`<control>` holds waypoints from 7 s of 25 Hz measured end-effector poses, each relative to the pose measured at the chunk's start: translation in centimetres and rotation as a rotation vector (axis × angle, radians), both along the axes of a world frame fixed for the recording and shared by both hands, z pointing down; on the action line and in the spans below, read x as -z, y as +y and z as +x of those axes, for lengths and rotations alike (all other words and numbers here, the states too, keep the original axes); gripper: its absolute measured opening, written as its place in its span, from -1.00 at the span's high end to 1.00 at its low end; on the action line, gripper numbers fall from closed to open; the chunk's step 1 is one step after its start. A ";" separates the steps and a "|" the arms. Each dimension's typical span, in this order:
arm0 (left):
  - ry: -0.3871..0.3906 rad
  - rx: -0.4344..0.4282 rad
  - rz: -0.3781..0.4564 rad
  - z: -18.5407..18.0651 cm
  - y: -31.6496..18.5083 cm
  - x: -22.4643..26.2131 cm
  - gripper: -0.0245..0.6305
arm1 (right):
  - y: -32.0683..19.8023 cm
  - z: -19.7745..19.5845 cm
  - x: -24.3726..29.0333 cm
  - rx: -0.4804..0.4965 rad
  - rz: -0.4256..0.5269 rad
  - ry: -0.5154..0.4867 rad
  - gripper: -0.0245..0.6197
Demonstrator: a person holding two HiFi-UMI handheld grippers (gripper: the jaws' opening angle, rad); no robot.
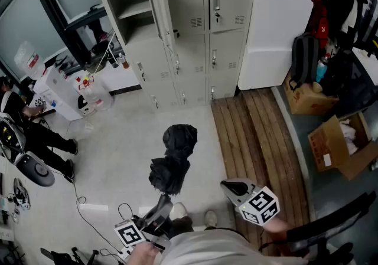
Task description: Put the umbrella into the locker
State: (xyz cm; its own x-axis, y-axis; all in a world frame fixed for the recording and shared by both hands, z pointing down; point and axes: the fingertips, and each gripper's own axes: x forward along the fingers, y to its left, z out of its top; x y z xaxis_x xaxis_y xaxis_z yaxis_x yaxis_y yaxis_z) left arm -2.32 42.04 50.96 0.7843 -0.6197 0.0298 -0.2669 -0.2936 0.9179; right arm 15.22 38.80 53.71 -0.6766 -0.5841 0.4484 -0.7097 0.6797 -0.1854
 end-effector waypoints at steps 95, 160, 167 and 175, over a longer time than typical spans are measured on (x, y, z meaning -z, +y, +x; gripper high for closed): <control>-0.166 0.433 0.256 -12.7 -93.5 24.5 0.44 | -64.9 -26.6 12.7 0.532 0.072 0.172 0.88; -1.131 0.277 0.525 -9.0 -106.6 23.5 0.07 | -67.6 -25.4 11.7 0.395 0.001 0.179 0.88; -1.139 0.310 0.521 -9.1 -103.9 23.9 0.07 | -65.3 -23.9 12.1 0.443 0.018 0.176 0.88; -1.116 0.375 0.515 -9.3 -99.3 24.9 0.07 | -62.4 -20.9 12.5 0.519 0.030 0.163 0.88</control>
State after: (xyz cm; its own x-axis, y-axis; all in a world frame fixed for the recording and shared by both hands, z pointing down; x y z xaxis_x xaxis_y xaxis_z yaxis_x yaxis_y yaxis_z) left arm -11.66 -57.28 26.08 0.2653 -0.9319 0.2473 -0.9568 -0.2860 -0.0515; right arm -5.66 -23.56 41.22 -0.8024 -0.2058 0.5602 -0.2973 0.9518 -0.0762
